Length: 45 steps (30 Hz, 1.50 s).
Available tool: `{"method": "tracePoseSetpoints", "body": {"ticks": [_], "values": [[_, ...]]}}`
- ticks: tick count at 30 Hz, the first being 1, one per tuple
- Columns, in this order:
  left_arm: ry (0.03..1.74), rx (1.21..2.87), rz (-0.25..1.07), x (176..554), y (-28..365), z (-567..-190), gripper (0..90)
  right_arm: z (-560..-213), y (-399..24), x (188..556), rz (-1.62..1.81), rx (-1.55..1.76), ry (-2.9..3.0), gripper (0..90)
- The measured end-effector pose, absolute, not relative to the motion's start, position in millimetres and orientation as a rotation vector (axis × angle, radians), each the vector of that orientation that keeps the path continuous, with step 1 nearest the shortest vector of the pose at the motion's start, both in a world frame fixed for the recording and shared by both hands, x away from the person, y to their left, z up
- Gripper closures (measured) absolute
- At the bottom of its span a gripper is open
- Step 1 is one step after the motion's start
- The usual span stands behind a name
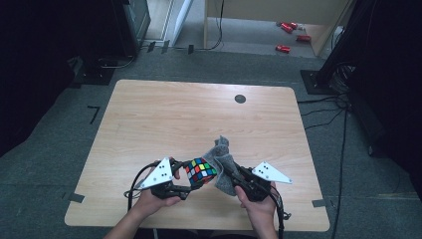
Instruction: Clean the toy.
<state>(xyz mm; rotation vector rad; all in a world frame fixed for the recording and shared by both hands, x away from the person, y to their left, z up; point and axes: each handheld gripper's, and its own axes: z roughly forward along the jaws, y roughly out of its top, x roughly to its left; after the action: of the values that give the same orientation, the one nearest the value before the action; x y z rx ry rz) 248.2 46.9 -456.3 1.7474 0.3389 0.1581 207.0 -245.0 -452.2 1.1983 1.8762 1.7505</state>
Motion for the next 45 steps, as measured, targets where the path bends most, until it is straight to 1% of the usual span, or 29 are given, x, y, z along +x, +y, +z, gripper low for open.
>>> {"method": "tracePoseSetpoints", "body": {"ticks": [4,12,15,18,21,24,34,36,41,45], "values": [[0.365,1.686,0.08,252,52,-455,34.1,-451,-237,205,1.846,1.087,1.921,72.8],[0.389,1.628,0.015,256,58,-453,34.1,-463,-225,208,1.863,0.969,2.067,73.4],[0.403,1.622,0.02,258,61,-453,34.1,-467,-220,210,1.82,0.925,2.178,73.1],[0.403,1.633,0.027,258,60,-453,34.1,-468,-218,211,1.687,0.911,2.205,72.8],[0.397,1.647,0.023,258,58,-455,34.1,-463,-230,211,1.774,0.984,2.066,73.1],[0.391,1.653,0.015,257,55,-455,34.1,-457,-237,208,1.837,0.965,1.975,73.1],[0.424,1.618,0.015,261,65,-453,34.1,-470,-211,206,1.723,0.761,2.238,72.3],[0.428,1.615,0.017,262,65,-452,34.1,-469,-213,206,1.696,0.775,2.213,72.2],[0.419,1.632,0.013,261,62,-454,34.1,-461,-231,207,1.754,0.892,1.987,72.3],[0.405,1.644,0.008,259,59,-454,34.1,-463,-221,203,1.75,0.823,2.028,72.0]]}}
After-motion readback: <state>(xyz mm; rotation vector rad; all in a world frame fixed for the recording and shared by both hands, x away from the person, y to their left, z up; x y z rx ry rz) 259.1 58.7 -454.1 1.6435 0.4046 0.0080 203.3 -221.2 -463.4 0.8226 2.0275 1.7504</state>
